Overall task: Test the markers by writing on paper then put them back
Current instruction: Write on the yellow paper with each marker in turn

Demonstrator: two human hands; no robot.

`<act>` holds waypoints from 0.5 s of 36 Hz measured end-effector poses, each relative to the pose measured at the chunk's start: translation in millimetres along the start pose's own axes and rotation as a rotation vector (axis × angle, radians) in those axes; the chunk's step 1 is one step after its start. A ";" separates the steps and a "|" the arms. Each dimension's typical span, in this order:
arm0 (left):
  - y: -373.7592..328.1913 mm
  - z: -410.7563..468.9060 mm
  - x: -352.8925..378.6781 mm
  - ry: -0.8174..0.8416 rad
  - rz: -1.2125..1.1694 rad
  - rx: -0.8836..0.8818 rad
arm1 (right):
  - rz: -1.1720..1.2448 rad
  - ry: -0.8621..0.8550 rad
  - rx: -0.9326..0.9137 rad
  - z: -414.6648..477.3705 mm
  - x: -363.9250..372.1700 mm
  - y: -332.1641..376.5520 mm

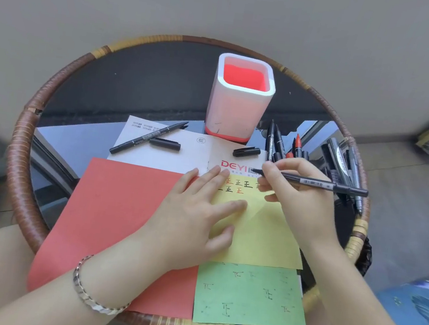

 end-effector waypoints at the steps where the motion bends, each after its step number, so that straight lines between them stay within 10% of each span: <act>1: 0.1 -0.1 0.0 -0.001 0.001 0.000 | -0.014 -0.034 0.007 1.1 0.3 -2.6; 18: 0.9 0.8 1.2 0.003 -0.001 0.001 | -0.054 -0.313 -0.007 0.9 -3.9 -28.8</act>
Point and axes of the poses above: each hand's wrist, its own z-axis towards the middle knuckle, its own x-axis out of the palm, y = z × x, the point moved 8 cm from there along z, towards the middle knuckle, and after that the axes turned 1 degree about z, right-handed, at the moved point
